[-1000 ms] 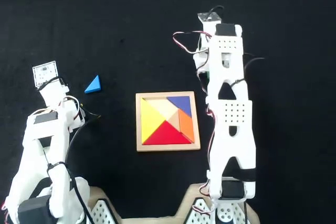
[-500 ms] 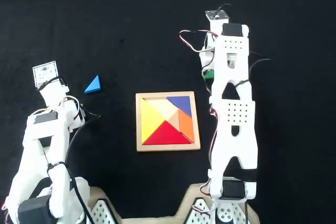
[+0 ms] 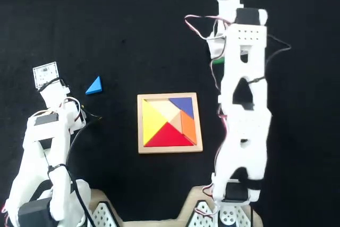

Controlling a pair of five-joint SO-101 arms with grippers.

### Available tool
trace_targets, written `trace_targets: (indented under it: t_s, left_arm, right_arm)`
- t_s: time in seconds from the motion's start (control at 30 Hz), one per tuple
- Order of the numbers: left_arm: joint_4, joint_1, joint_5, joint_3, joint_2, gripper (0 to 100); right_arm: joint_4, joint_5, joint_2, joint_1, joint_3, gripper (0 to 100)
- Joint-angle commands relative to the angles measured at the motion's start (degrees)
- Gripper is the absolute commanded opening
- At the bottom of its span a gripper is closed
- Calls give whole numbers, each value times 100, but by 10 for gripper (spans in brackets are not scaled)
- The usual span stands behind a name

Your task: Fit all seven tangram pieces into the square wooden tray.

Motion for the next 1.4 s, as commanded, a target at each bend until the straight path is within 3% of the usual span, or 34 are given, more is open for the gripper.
trace_targets:
  t_s: [0.0,0.23,0.63,0.9,1.37]
  left_arm:
    - [-97,-22,70,-84,-105,137]
    - [-97,-22,62,-57,-105,137]
    - [-97,-22,62,-66,-105,137]
    - [-97,-22,62,-75,-105,137]
    - [-97,-22,62,-75,-97,137]
  right_arm:
    - [185,545,-2123,-554,1508,11]
    - [-492,1864,-4075,-1468,4233,11]
    - [-2356,1723,-4224,-2558,7196,11]
    - [-3209,1275,-4171,-2330,7618,11]
    - [-3974,1275,-4163,-2330,7934,11]
